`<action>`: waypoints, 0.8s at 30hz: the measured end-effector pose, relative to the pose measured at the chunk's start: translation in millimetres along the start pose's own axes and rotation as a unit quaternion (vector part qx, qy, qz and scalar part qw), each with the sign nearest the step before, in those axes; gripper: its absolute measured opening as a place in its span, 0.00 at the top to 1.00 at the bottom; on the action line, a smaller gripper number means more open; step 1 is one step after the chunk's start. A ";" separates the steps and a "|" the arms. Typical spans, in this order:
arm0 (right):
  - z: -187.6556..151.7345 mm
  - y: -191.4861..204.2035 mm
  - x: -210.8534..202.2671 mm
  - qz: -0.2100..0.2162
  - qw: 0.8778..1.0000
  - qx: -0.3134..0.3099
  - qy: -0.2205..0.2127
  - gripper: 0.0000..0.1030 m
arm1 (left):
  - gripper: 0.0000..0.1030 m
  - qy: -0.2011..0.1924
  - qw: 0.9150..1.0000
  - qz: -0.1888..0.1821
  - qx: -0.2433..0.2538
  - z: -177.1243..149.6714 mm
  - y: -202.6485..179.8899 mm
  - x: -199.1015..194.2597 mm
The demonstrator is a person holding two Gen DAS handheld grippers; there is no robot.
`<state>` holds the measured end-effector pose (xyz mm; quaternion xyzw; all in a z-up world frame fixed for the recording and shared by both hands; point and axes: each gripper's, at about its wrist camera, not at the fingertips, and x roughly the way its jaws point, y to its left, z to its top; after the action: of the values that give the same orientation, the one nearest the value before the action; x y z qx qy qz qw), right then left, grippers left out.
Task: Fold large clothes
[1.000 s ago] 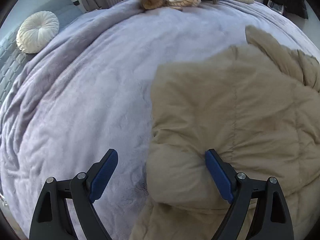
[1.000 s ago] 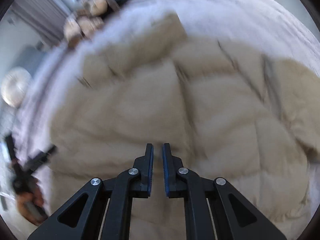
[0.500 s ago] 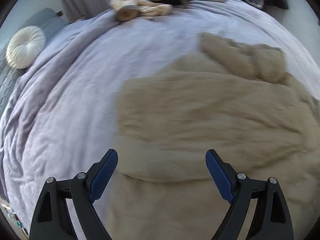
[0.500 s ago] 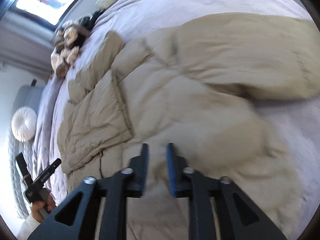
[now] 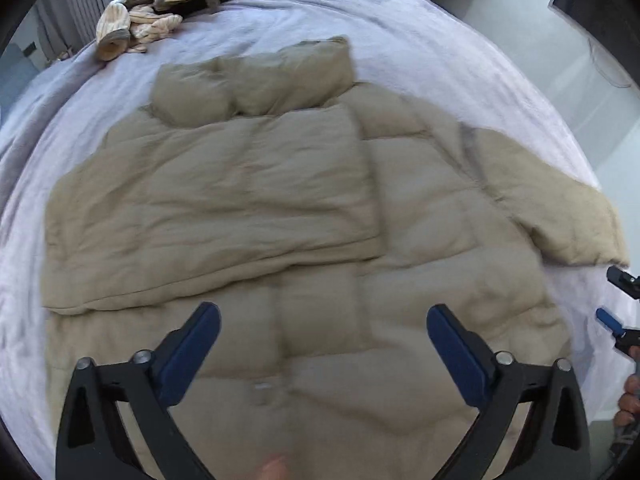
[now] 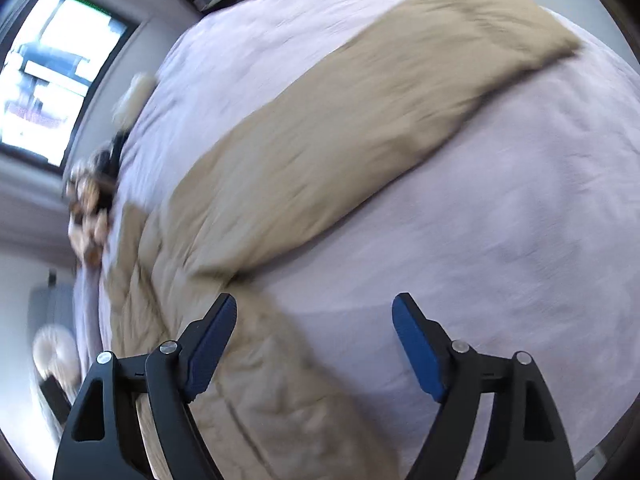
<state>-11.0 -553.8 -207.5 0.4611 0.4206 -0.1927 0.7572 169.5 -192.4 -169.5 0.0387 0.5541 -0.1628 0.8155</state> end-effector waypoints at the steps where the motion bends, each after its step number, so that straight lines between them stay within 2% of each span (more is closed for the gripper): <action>1: 6.4 -9.3 -2.3 0.002 1.000 0.018 -0.009 0.08 | 0.00 0.006 1.000 -0.014 0.001 1.5 -8.2 2.4; 2: 13.8 -21.1 -4.5 0.010 0.999 0.041 -0.018 0.02 | 0.00 0.010 1.000 -0.020 0.002 0.9 -14.6 3.6; 3: 20.5 -31.2 -5.5 0.021 0.998 0.062 -0.024 0.00 | 0.00 0.015 1.000 -0.024 0.004 1.9 -20.2 6.6; 9: 58.4 -72.7 6.1 0.084 0.985 0.144 -0.034 0.00 | 0.00 0.027 0.999 -0.011 0.020 5.7 -44.0 22.3; 11: 68.7 -75.8 11.3 0.103 0.982 0.155 -0.038 0.00 | 0.00 0.036 0.999 -0.005 0.019 8.8 -47.4 27.5; 14: 83.7 -74.7 20.7 0.120 0.978 0.164 -0.042 0.00 | 0.00 0.056 0.998 -0.018 0.005 13.6 -45.2 37.4; 21: 121.0 -73.4 40.9 0.173 0.959 0.218 -0.063 0.00 | 0.00 0.053 0.998 -0.020 -0.011 18.7 -51.1 42.4; 24: 132.7 -69.2 40.7 0.173 0.954 0.232 -0.076 0.00 | 0.00 0.039 0.999 -0.014 -0.004 22.5 -48.8 39.2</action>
<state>26.2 -698.7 -248.4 0.6735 0.2191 -0.1854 0.6812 187.6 -252.6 -191.0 0.0340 0.5863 -0.1702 0.7913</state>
